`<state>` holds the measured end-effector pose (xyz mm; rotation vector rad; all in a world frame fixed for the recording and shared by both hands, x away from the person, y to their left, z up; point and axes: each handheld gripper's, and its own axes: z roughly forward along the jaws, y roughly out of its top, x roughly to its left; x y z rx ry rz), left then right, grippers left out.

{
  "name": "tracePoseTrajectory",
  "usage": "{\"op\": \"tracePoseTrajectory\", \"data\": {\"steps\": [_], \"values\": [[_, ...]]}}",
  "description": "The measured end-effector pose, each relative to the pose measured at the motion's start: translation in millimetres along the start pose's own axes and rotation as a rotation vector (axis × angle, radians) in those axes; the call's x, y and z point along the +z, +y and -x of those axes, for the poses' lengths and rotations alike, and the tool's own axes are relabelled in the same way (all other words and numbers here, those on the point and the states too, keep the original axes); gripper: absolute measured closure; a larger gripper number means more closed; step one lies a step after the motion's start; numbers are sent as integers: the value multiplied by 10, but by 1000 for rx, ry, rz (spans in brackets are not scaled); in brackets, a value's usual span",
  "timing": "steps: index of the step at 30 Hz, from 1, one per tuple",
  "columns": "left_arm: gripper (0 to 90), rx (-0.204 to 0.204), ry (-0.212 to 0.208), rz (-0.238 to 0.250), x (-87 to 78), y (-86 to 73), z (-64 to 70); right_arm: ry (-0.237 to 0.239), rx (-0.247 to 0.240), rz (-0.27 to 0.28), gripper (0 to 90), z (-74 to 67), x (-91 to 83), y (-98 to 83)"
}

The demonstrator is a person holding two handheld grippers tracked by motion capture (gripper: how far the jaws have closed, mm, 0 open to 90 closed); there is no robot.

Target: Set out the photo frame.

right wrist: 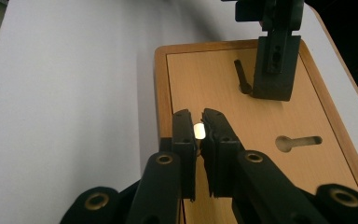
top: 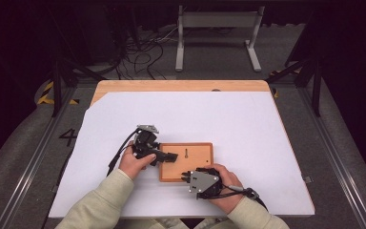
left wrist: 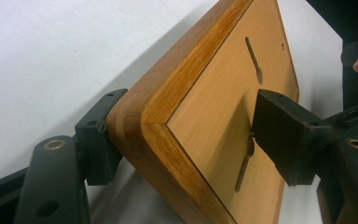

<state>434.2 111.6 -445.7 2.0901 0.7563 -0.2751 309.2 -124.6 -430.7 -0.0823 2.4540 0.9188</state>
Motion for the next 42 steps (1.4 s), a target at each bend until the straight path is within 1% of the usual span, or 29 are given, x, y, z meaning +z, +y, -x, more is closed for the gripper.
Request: {"op": "tracePoseTrajectory", "data": {"steps": [1, 3, 5, 7, 8, 9, 10, 11, 13, 15, 18, 19, 20, 21, 23, 25, 28, 31, 32, 33, 35, 38, 42], "values": [[307, -10, -4, 3, -5, -2, 2, 0, -3, 2, 836, 0, 1, 2], [327, -13, -14, 5, -25, -3, -8, 4, -5, 0, 834, 1, 1, 5], [335, -5, -15, 6, -36, -4, -5, 5, 1, -4, 829, 1, 2, 5], [343, 5, -16, 11, -50, -4, 10, 18, 19, -6, 817, 11, -1, 0], [348, 14, -16, 14, -58, -4, 17, 27, 38, -5, 806, 21, -7, -3], [353, 14, -16, 14, -58, -4, 17, 27, 38, -5, 806, 21, -7, -3], [353, 19, -14, 15, -69, -4, 27, 41, 60, -2, 787, 26, -11, -8], [361, 33, -14, 18, -83, -4, 32, 54, 82, 4, 763, 34, -19, -12], [375, 44, -13, 20, -105, -5, 53, 81, 134, 27, 701, 50, -46, -14], [386, 62, -8, 22, -129, -7, 84, 84, 155, 53, 666, 71, -86, -11], [402, 93, 4, 26, -164, -12, 135, 88, 204, 93, 624, 124, -175, -20], [407, 102, 7, 29, -176, -15, 155, 95, 228, 105, 625, 143, -207, -25], [414, 108, 8, 29, -191, -19, 178, 86, 237, 115, 622, 160, -245, -30], [422, 129, 14, 28, -210, -21, 201, 80, 246, 123, 619, 178, -286, -37], [434, 151, 22, 30, -235, -27, 248, 79, 276, 152, 617, 223, -388, -58], [447, 168, 25, 36, -255, -36, 291, 62, 297, 169, 617, 265, -481, -83], [463, 207, 38, 34, -292, -48, 350, 26, 327, 191, 622, 341, -627, -140], [484, 243, 40, 40, -319, -60, 412, -12, 368, 224, 631, 427, -789, -214], [492, 263, 34, 42, -334, -60, 432, -30, 381, 233, 634, 458, -845, -241], [511, 263, 34, 42, -334, -60, 432, -30, 381, 233, 634, 458, -845, -241], [525, 293, 21, 47, -348, -64, 466, -89, 420, 252, 642, 541, -1006, -318], [561, 340, 9, 48, -364, -75, 524, -143, 472, 281, 648, 631, -1178, -427], [592, 397, 3, 48, -362, -94, 619, -174, 514, 294, 645, 692, -1253, -534]]}}
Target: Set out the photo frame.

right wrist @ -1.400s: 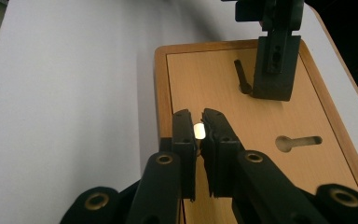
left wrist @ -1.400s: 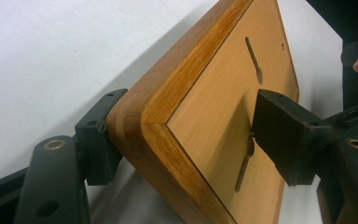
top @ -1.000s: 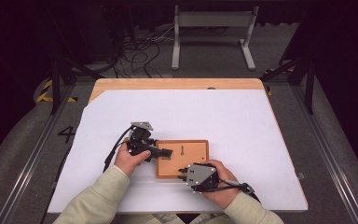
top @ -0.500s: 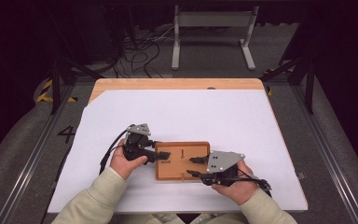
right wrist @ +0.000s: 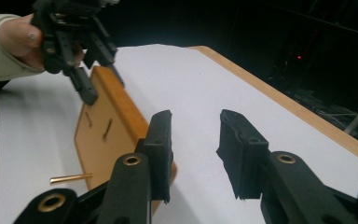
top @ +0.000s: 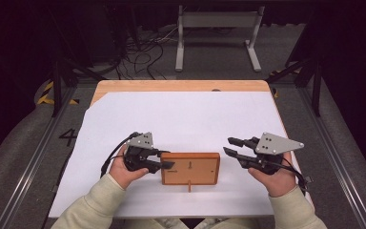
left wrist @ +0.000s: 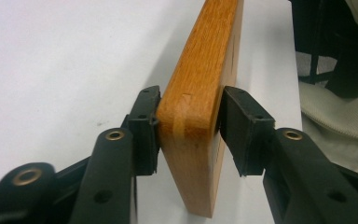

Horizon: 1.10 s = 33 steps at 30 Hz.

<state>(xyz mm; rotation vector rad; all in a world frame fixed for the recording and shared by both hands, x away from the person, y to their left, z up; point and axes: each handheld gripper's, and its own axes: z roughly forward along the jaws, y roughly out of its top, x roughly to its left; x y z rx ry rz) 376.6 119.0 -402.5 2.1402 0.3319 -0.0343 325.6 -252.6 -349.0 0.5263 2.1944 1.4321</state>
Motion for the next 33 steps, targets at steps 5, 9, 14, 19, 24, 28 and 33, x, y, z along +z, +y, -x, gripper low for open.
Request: {"op": "tracePoseTrajectory", "data": {"steps": [5, 9, 14, 19, 24, 28, 33], "values": [[631, 81, 22, -8, 25, 32, 136, -27, 25, 4, 642, 92, -36, -41], [665, 143, 59, -20, 55, 62, 238, -44, 40, 3, 641, 160, -49, -72], [691, 168, 85, -21, 72, 74, 271, -47, 51, -3, 636, 183, -32, -104], [694, 190, 80, -26, 74, 73, 290, -47, 63, -14, 629, 192, -10, -141], [690, 197, 61, -26, 76, 75, 301, -49, 68, -21, 621, 194, -1, -155], [653, 191, -6, -27, 74, 74, 317, -53, 74, -22, 614, 202, -9, -162], [630, 196, -64, -43, 93, 72, 345, -57, 77, -24, 612, 210, -21, -171]]}}
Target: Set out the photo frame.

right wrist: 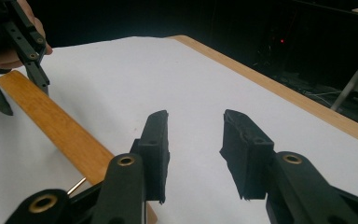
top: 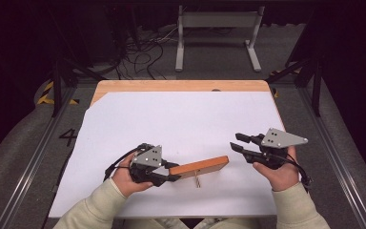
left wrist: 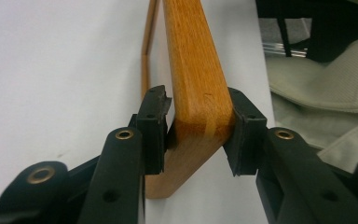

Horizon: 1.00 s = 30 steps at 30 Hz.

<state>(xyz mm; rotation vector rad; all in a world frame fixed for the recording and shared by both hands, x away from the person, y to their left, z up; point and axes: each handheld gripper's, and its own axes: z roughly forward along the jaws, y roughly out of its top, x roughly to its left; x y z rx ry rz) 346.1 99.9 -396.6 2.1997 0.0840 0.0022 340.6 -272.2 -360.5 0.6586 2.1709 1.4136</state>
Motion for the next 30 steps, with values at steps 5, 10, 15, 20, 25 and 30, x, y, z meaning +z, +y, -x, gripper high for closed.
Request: {"op": "tracePoseTrajectory", "data": {"steps": [5, 10, 15, 20, 25, 30], "values": [[565, 9, -46, -30, 49, -5, 72, -1, 2, 1, 608, 5, -12, -6], [552, -2, -65, -26, 36, -10, 57, 1, 1, -3, 604, -2, -7, -9], [511, -24, -49, 32, -74, -48, 66, 2, 4, -6, 600, 3, -14, -19], [563, -67, -28, 117, -272, -156, 72, 12, 14, -62, 634, 18, -5, -125], [642, -128, 75, 176, -448, -234, 43, 41, 13, -142, 776, 7, -22, -249], [778, -205, 177, 117, -415, -297, -65, 104, 20, -223, 900, -32, 6, -375]]}}
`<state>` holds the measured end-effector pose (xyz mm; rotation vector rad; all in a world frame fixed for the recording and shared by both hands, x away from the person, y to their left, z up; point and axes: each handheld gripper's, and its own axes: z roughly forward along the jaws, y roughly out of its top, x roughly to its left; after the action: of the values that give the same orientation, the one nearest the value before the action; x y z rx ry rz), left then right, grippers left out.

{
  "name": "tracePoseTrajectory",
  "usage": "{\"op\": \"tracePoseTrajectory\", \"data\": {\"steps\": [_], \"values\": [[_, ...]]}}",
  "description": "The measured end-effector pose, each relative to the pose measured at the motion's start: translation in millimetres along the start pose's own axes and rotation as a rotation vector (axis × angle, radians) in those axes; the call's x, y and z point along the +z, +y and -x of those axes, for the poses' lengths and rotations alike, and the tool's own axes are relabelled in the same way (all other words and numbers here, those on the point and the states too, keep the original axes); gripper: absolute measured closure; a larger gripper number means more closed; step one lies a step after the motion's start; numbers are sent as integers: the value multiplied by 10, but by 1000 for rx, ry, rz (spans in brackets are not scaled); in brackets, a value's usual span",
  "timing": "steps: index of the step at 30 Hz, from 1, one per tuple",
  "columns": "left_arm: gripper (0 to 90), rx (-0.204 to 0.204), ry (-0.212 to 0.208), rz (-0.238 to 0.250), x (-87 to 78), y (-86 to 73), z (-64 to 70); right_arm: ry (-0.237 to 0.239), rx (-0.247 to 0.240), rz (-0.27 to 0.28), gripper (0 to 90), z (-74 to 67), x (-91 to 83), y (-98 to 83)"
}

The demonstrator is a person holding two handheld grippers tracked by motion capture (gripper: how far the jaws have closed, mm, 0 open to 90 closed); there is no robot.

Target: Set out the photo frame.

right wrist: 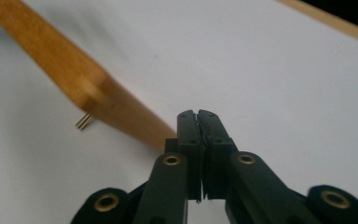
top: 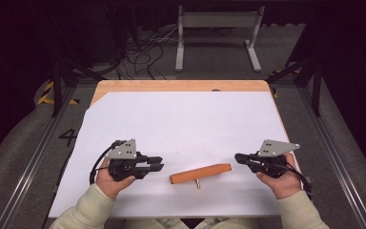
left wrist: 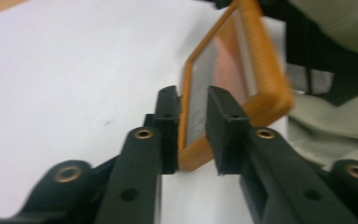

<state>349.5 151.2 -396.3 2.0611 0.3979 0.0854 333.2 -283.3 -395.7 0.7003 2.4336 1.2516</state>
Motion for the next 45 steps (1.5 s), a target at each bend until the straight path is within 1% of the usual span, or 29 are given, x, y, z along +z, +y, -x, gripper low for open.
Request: {"op": "tracePoseTrajectory", "data": {"steps": [1, 2, 5, 7, 9, 12, 15, 16, 17, 19, 22, 25, 30, 31, 34, 39, 41, 45], "values": [[802, 0, 0, 0, 0, 0, 0, 0, 0, 0, 900, 0, 0, 0], [802, -14, 10, -14, 20, -7, -12, 15, 1, -17, 900, -9, 12, -16], [865, -35, 35, -47, 73, -26, -63, 47, -5, -71, 900, -38, 52, -48], [890, -39, 53, -76, 117, -39, -101, 66, -4, -97, 900, -51, 74, -67], [897, -51, 64, -89, 158, -50, -127, 83, -3, -121, 900, -67, 104, -90], [898, -59, 66, -116, 204, -62, -159, 114, -10, -154, 900, -103, 167, -116], [898, -64, 70, -127, 224, -69, -172, 137, -14, -173, 900, -129, 221, -126], [898, -72, 70, -137, 246, -77, -182, 146, -14, -179, 900, -140, 249, -131], [898, -69, 69, -140, 253, -79, -187, 152, -15, -183, 900, -149, 275, -134], [898, -74, 66, -146, 265, -83, -192, 156, -19, -186, 900, -154, 294, -136], [898, -81, 60, -164, 304, -98, -211, 166, -16, -181, 900, -176, 389, -148], [898, -85, 52, -176, 332, -112, -219, 162, 0, -166, 900, -155, 467, -167], [898, -71, 47, -183, 369, -128, -216, 175, 23, -162, 900, -141, 528, -180], [898, -70, 41, -185, 376, -130, -213, 171, 27, -161, 900, -135, 541, -181], [898, -65, 40, -193, 387, -131, -207, 164, 36, -156, 900, -124, 555, -178], [898, -58, 29, -220, 424, -141, -184, 157, 69, -145, 900, -57, 617, -152], [899, -63, 27, -226, 427, -145, -175, 152, 78, -142, 900, -22, 654, -131], [898, -66, 22, -231, 425, -157, -175, 128, 87, -145, 900, 39, 744, -65]]}}
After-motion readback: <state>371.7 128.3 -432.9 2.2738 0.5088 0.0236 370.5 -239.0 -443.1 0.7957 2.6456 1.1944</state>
